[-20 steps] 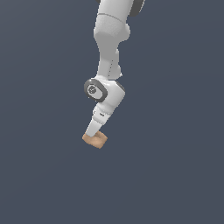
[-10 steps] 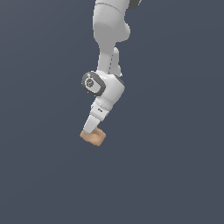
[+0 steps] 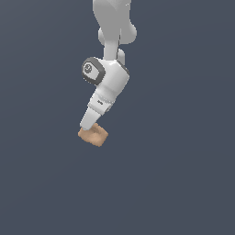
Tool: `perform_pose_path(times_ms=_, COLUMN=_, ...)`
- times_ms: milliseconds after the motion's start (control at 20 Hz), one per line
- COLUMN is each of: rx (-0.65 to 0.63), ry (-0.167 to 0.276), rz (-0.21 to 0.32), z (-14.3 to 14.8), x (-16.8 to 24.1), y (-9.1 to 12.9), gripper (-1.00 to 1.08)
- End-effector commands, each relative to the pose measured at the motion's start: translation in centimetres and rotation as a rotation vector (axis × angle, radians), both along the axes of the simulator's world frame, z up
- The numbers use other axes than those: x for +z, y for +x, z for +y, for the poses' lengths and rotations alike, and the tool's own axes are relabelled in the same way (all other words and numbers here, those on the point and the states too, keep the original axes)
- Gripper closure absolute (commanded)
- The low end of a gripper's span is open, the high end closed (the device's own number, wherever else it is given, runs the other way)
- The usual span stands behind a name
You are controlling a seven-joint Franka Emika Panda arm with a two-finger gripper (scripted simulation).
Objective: Pick up the object and move it to a goal position.
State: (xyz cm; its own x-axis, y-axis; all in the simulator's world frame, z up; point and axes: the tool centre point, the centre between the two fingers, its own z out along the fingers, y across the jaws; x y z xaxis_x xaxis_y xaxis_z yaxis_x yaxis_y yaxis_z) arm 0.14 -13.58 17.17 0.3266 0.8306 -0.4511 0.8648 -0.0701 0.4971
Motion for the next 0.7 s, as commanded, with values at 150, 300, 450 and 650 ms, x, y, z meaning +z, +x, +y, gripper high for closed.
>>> perform_pose_path(times_ms=150, rx=0.001, ry=0.001, rz=0.001, z=-0.7, x=4.4, y=-0.1, gripper=1.08)
perform_pose_path(times_ms=300, rx=0.001, ry=0.001, rz=0.001, z=-1.0, x=6.4, y=-0.1, gripper=1.08)
perform_pose_path(times_ms=450, rx=0.001, ry=0.001, rz=0.001, z=-1.2, x=7.9, y=-0.1, gripper=1.08)
perform_pose_path(times_ms=650, rx=0.001, ry=0.001, rz=0.001, z=-1.4, x=9.4, y=-0.1, gripper=1.08)
